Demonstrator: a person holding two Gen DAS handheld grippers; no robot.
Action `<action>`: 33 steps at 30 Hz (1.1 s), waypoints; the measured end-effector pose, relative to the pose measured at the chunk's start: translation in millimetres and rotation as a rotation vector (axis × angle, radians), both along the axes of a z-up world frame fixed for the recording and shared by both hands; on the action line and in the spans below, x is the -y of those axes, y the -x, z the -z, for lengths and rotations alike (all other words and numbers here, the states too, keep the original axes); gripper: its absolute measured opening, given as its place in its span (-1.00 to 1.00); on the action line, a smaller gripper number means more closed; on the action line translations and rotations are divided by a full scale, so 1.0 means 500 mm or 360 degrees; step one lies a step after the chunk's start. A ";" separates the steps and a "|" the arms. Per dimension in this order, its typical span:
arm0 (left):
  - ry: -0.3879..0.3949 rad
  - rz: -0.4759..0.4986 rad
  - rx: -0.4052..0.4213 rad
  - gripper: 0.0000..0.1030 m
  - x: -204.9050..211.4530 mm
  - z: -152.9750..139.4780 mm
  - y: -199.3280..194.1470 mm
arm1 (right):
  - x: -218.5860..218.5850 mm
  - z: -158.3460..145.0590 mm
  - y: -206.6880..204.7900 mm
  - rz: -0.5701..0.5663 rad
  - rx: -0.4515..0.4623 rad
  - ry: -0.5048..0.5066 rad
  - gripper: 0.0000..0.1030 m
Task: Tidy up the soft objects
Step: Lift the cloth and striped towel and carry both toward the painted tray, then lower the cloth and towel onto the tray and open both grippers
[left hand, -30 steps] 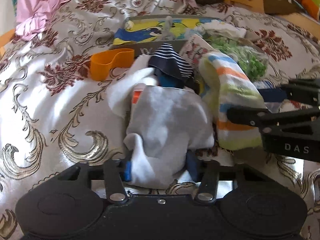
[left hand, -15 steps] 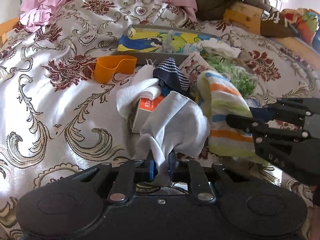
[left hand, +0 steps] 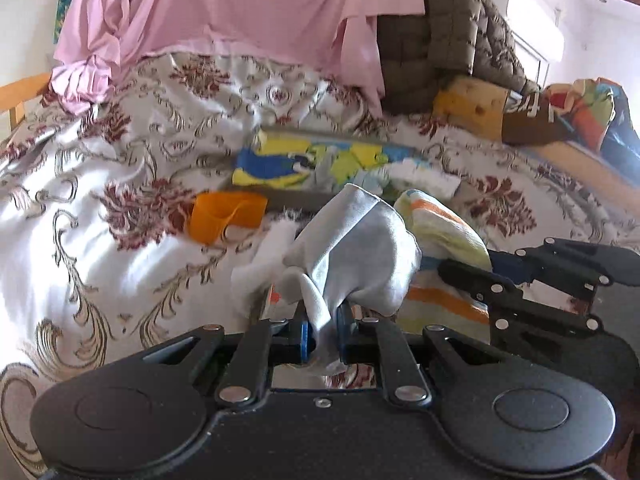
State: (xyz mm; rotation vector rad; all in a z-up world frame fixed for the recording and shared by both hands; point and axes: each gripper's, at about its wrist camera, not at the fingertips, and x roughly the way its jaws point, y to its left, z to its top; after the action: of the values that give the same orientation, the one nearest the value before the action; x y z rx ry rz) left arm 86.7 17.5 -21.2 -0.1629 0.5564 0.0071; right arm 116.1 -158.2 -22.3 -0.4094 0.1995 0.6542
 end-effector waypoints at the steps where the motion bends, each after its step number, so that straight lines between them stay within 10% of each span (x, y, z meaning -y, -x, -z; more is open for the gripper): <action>1: 0.0001 -0.0002 0.0011 -0.73 0.002 -0.004 -0.002 | 0.002 -0.004 0.001 -0.0003 0.0016 -0.0014 -0.71; 15: 0.0048 -0.0111 0.0110 -0.73 -0.009 -0.025 -0.012 | -0.005 -0.020 0.051 -0.0086 0.0406 0.0025 -0.71; 33: 0.0061 -0.0160 0.0142 -0.73 -0.019 -0.038 -0.018 | 0.002 -0.042 0.051 -0.0109 0.0539 -0.0079 -0.71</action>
State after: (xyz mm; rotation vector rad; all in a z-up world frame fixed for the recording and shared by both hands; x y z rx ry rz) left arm 95.7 27.0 -2.0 -0.2274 0.4590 0.0862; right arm 90.4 -159.0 -1.4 -0.4741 -0.1523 0.6456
